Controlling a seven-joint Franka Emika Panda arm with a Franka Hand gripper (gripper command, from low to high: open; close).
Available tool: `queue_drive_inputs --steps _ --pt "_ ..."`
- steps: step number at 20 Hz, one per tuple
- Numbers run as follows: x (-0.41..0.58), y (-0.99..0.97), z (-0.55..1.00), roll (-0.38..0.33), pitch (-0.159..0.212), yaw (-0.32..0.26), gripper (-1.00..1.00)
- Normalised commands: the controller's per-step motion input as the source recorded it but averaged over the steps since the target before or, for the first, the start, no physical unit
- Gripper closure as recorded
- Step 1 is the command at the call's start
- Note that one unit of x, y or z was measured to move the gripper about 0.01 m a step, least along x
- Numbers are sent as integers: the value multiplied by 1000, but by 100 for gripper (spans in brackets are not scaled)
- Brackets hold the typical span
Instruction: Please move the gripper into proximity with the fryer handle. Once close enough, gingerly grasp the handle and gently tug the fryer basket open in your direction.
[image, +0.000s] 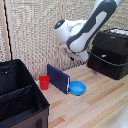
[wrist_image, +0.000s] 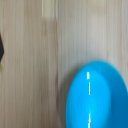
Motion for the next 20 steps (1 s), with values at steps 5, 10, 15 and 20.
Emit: queue_drive_inputs --steps 5,10,15,20 --pt "-46 -617 -203 -285 -40 68 -100" --pt "-55 -663 -99 -214 -54 95 -100" --pt "-78 -653 -86 -157 -42 130 -100" --pt "-227 -621 -7 -58 -11 166 -100"
